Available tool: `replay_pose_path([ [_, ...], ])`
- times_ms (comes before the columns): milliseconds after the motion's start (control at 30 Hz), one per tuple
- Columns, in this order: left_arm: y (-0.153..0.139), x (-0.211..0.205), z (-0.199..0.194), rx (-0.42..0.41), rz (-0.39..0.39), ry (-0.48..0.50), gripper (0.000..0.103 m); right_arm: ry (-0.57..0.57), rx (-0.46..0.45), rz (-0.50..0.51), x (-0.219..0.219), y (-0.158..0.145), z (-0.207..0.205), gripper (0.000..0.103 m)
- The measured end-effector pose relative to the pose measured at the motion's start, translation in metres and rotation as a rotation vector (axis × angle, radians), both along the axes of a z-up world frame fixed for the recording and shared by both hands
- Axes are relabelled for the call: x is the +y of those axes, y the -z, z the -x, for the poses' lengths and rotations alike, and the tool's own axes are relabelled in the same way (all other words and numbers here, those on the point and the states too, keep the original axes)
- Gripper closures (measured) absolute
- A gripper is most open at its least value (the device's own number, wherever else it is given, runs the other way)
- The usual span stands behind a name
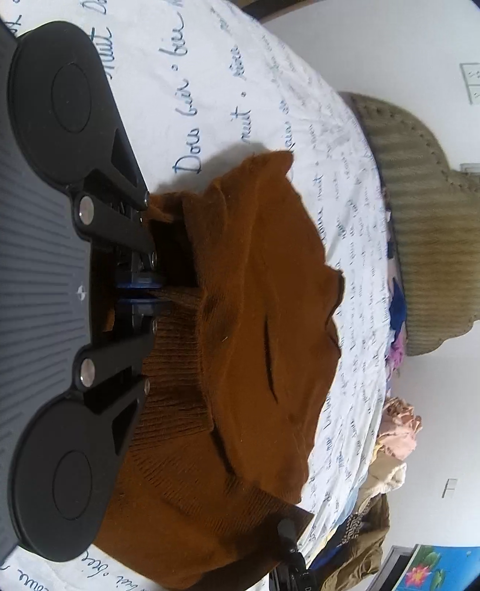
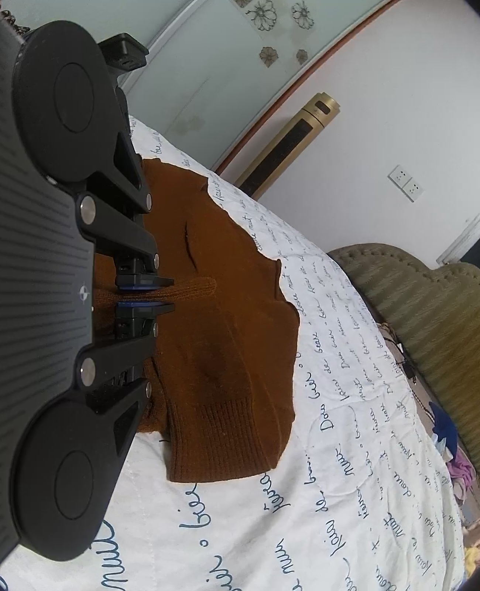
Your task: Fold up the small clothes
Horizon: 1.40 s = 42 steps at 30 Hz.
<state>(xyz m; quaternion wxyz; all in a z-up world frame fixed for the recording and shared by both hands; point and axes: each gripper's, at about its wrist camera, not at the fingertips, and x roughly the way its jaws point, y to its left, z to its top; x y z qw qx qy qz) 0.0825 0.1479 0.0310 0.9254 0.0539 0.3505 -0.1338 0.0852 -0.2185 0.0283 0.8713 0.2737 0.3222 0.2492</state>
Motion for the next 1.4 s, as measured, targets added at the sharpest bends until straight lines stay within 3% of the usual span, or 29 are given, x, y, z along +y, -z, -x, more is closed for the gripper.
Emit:
replay_pose_path([
  [133,-0.014,0.008,0.013,-0.061,0.087,-0.010,0.099,0.026,-0.010,0.001,-0.002,-0.001,0.001,0.091],
  [333,-0.030,0.019,0.011,-0.071,0.185,-0.032,0.099,0.046,-0.052,-0.069,-0.009,-0.013,0.001,0.091],
  [700,-0.066,0.033,-0.059,-0.127,0.240,-0.150,0.099,0.152,-0.115,-0.088,-0.011,-0.036,-0.047,0.091],
  [1067,-0.057,0.022,-0.161,-0.105,0.133,-0.251,0.099,0.276,-0.085,-0.015,-0.001,-0.027,-0.139,0.091],
  [1267,-0.008,0.025,-0.203,0.025,0.078,-0.336,0.098,0.309,0.052,0.081,0.008,0.014,-0.188,0.091],
  [1400,0.008,0.034,-0.213,0.074,0.083,-0.376,0.098,0.306,0.130,0.081,0.008,0.038,-0.200,0.091],
])
